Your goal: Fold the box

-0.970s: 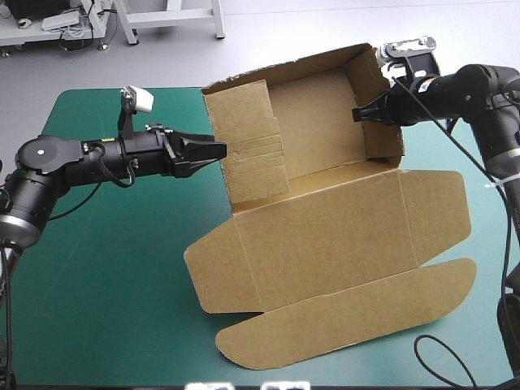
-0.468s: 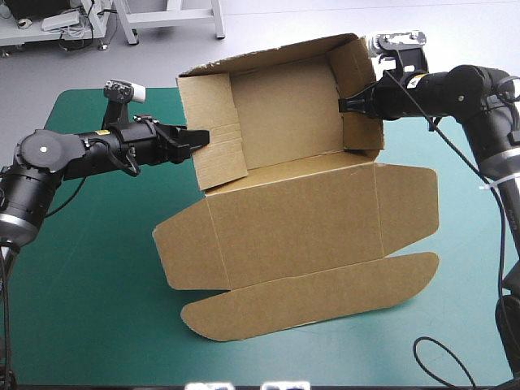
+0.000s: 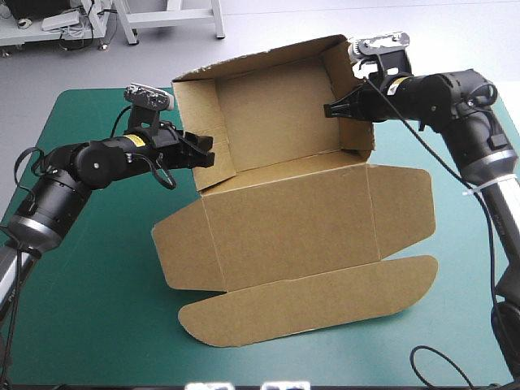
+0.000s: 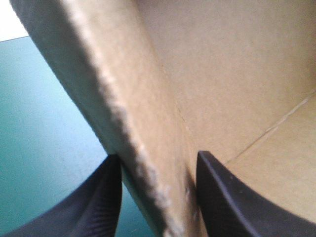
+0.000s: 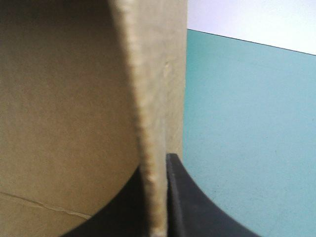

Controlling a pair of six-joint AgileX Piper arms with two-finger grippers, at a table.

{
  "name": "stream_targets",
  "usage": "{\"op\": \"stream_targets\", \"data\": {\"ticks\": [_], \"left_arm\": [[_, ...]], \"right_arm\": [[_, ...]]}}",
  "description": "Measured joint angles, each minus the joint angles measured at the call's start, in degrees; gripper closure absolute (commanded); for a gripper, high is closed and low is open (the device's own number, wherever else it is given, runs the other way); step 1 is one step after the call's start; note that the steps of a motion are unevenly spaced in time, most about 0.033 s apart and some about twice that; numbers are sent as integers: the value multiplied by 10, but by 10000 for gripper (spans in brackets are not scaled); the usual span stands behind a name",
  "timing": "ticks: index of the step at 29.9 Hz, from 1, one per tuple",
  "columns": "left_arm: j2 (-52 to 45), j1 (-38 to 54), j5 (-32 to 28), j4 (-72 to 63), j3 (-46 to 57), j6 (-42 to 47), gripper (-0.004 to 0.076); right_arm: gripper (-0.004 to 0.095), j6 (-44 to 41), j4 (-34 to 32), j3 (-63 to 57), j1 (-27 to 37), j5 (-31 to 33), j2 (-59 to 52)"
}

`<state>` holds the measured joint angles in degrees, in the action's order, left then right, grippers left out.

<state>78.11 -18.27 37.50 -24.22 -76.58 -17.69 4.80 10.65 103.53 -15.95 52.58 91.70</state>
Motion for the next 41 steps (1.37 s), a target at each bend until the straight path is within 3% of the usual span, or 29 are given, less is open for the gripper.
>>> {"op": "stream_targets", "data": {"ticks": [7, 10, 14, 25, 31, 41], "left_arm": [[18, -21, 48, 173, -20, 177, 405], [23, -21, 62, 191, -21, 218, 517], [30, -20, 70, 194, -21, 235, 732], [34, -21, 99, 173, -21, 233, 732], [45, -21, 152, 164, -21, 204, 732], [153, -21, 229, 161, -23, 154, 732]], "right_arm": [[921, -58, -48, 0, -64, -7, 2], [921, -67, -56, 0, -79, -7, 6], [921, -70, -65, 0, -81, 6, 8], [921, -77, -102, 1, -82, 80, 10], [921, -74, -110, 3, -86, 151, 51], [921, -63, -79, 2, -86, 188, 145]]}}
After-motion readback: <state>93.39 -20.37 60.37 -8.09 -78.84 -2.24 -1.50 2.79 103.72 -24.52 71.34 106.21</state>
